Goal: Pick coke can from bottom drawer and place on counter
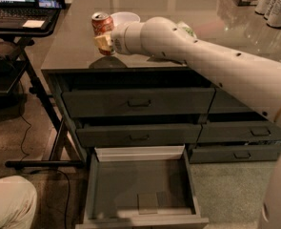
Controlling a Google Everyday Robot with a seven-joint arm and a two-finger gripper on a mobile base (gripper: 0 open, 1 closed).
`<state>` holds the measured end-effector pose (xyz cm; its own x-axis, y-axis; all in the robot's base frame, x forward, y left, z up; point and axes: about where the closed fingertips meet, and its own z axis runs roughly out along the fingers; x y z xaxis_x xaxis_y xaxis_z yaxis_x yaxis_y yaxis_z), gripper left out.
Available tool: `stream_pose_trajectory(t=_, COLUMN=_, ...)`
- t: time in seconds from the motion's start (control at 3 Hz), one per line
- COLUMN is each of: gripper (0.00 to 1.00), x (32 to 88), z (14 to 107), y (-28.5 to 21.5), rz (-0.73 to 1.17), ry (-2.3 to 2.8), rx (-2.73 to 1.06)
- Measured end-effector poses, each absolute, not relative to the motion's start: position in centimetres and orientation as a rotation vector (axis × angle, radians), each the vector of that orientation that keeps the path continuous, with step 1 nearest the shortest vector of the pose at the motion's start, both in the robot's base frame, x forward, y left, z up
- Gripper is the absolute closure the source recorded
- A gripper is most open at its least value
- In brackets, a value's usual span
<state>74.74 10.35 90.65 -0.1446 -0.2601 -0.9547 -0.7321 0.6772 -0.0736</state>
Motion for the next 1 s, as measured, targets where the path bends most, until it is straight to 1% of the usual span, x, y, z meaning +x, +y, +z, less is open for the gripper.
stream_pose_trajectory(t=0.33, gripper=0.58, x=75.7, z=89.4, y=10.8, rz=0.524, ry=1.716, rx=-0.85)
stream_pose_trajectory(t=1.0, gripper=0.11, x=75.8, z=88.3, y=11.4, rz=0.537, ry=1.708, rx=-0.947)
